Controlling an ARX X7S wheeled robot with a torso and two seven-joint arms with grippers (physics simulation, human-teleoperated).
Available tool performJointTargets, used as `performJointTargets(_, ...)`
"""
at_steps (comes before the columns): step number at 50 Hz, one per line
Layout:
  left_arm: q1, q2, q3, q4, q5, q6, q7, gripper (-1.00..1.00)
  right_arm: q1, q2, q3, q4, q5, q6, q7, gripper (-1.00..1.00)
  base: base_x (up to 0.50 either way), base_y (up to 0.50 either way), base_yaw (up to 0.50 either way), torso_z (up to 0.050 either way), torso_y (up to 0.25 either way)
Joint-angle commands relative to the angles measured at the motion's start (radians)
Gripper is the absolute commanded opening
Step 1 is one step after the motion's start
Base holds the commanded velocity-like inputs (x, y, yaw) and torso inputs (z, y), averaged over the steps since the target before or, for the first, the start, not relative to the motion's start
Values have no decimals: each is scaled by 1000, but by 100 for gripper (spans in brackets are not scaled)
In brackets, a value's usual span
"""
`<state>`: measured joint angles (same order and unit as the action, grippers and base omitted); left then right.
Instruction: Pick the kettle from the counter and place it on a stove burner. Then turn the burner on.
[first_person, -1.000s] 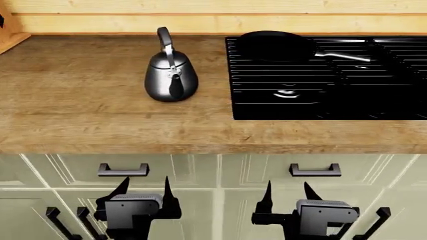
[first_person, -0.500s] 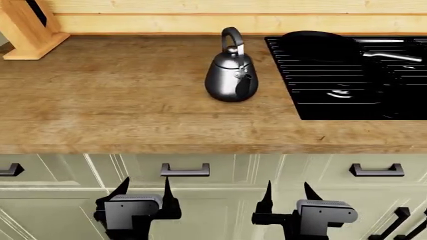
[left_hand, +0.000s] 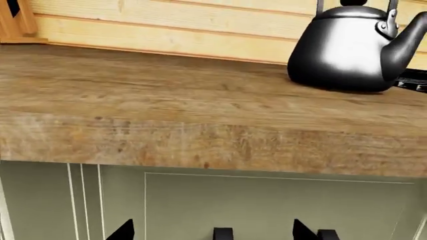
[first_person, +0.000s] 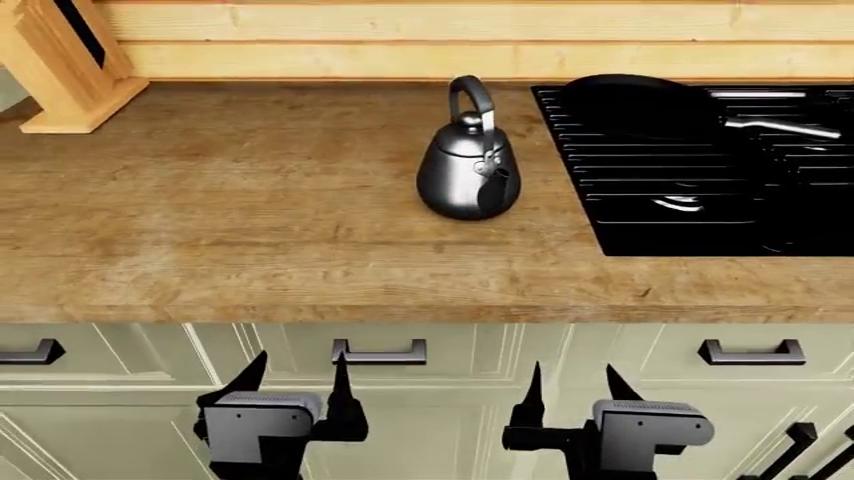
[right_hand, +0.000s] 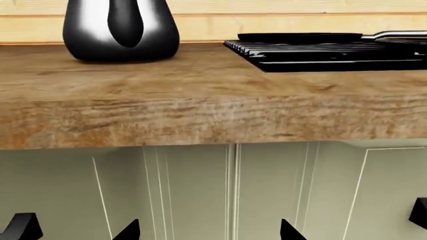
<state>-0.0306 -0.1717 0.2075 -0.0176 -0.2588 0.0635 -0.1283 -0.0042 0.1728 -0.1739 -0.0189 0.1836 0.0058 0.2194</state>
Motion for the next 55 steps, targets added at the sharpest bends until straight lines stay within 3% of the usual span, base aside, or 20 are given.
performJointTargets(1,1,-8,11,3,-9,6,5,100,1,6,-7,0,6,0,5,100,0,0,0,50,0)
performJointTargets(25,3,-12,16,5,-14,29,-17,100,-3,21,-21,-11,37,-6,-5,100,0,0,0,50,0)
performJointTargets(28,45,-30,-1,157,-48,2,-41,100,-25,34,13,-150,115,77,15,100,0,0,0,0,0)
performJointTargets(32,91,-91,-14,446,-25,-196,-165,100,-67,135,25,-508,222,299,50,100,0,0,0,0,0)
performJointTargets(40,106,-207,-122,883,-193,-561,-294,100,33,234,123,-814,444,643,177,100,0,0,0,0,0)
performJointTargets(46,36,-262,-251,976,-325,-684,-358,100,181,290,159,-901,579,835,265,100,0,0,0,0,0)
performJointTargets(48,-11,-302,-260,993,-350,-751,-377,100,274,280,203,-875,705,909,302,100,0,0,0,0,0)
performJointTargets(55,-81,-349,-307,1006,-429,-865,-431,100,398,253,186,-844,779,983,360,100,0,0,0,0,0)
